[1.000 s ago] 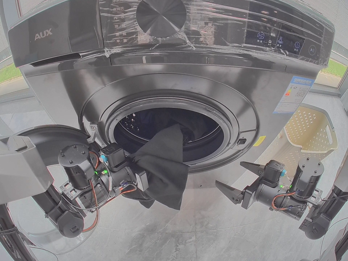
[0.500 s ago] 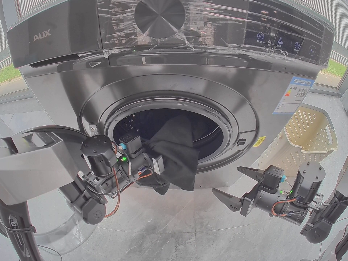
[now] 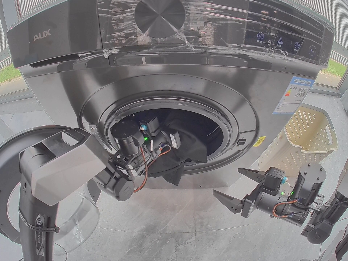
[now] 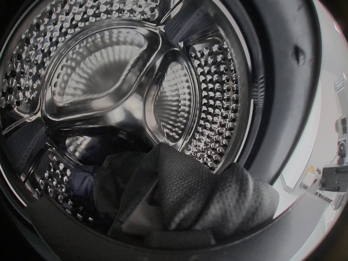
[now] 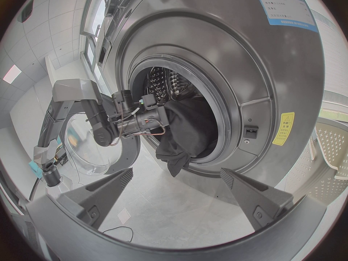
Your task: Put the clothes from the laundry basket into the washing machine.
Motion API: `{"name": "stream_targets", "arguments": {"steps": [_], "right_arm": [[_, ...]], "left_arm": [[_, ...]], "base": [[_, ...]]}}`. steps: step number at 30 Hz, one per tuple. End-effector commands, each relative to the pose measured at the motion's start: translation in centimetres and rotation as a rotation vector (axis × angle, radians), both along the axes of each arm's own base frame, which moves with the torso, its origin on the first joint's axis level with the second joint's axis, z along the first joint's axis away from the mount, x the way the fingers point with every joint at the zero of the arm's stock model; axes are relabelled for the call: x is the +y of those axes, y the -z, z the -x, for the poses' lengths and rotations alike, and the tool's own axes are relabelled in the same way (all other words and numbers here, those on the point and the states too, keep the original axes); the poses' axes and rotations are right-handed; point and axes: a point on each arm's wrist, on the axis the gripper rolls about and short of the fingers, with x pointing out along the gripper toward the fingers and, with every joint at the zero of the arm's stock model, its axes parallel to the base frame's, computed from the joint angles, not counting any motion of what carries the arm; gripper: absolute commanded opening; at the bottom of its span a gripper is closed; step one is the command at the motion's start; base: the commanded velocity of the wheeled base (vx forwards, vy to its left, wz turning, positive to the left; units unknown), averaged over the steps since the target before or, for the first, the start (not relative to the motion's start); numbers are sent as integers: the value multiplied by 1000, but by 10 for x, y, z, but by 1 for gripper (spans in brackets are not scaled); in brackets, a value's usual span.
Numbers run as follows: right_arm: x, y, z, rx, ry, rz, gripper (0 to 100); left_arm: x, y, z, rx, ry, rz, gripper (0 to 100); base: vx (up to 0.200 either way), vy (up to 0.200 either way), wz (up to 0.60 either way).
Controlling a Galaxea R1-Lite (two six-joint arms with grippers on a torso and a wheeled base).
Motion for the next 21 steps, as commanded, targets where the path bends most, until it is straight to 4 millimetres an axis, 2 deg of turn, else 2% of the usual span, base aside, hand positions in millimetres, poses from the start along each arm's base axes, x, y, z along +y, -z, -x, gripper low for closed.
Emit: {"name": "stream_targets", "arguments": {"steps": [1,3,5,7,10,14,21], "right_arm": [[0,1,0,3,-1,2,100],[0,1,0,5,-1,4,100],[0,2,0,6,-1,5,100],[0,1,0,5,-1,4,100],[0,1,0,4,-1,3,100],[0,2,0,6,1,5,100],[0,1,0,5,-1,4,100]], "left_arm": [[-12,17,-29,29,-18,2,0],[-14,18,-32,37,-23,0,0],[-16,31,-37,85,-47,-26,0],[-20,33,-44,81,-52,-22,0],[-21,28,-57,60,-71,-5,0],[-16,9,-80,48,-155,20,0],[-11,-10,-94,62,-180,49,0]], "base": [[0,0,0],[0,0,0],[0,0,0],[0,0,0],[0,0,0],[0,0,0],[0,0,0]]}}
